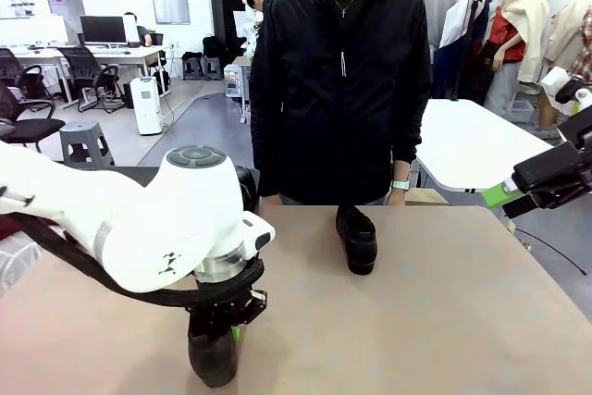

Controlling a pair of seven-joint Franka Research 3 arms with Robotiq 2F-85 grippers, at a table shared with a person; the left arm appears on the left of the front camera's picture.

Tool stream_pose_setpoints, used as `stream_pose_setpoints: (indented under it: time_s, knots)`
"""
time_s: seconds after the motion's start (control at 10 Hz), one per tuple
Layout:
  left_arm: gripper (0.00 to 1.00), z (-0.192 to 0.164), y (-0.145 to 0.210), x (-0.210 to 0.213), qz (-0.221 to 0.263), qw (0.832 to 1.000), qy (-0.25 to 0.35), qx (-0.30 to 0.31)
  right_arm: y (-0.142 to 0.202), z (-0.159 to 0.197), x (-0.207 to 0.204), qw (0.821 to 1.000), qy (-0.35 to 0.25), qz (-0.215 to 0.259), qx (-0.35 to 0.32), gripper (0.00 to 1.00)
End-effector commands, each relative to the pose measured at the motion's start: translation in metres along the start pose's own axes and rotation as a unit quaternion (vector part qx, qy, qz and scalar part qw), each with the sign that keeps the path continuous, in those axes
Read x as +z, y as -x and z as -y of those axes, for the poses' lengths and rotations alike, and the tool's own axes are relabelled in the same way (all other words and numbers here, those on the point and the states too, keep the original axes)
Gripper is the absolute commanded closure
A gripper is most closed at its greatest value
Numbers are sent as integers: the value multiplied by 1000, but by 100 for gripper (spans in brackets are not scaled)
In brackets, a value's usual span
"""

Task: Organize the shoes by placing them on the stand.
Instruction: Place the Shoe from the middle of the table onto the Shoes Stand.

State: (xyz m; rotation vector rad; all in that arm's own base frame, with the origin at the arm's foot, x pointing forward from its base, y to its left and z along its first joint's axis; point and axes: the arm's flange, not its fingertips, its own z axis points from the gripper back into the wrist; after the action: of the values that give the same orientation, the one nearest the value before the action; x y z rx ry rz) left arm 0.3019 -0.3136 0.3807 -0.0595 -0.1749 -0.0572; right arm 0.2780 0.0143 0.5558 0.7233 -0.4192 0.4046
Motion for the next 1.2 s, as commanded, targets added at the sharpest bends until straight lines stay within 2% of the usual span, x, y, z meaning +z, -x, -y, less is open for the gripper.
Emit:
stream_pose_setpoints:
  time_s: [0.0,0.1,0.3,0.4,0.7,0.8,0.9,1.0,1.1]
  knots:
    - [100,-45,28,80,41,994,27,-102,0,2,2,1000,-7,2,13,0]
    - [100,-72,40,117,80,988,29,-130,0,2,2,1000,-7,2,13,0]
    - [100,-135,51,168,100,973,13,-209,0,2,2,1000,-7,2,13,0]
    - [100,-180,42,186,126,977,-34,-166,0,2,2,1000,-7,2,13,0]
    - [100,-281,17,205,147,987,-25,-62,0,2,2,1000,-7,2,13,0]
    - [100,-310,11,204,151,988,-42,-14,0,2,2,1000,-7,2,13,0]
    - [100,-322,9,203,167,985,-28,12,0,2,2,1000,-7,2,13,0]
    - [100,-318,19,210,189,981,23,46,0,2,2,1000,-7,2,13,0]
    - [100,-330,14,217,145,989,-31,-5,0,2,2,1000,-7,2,13,0]
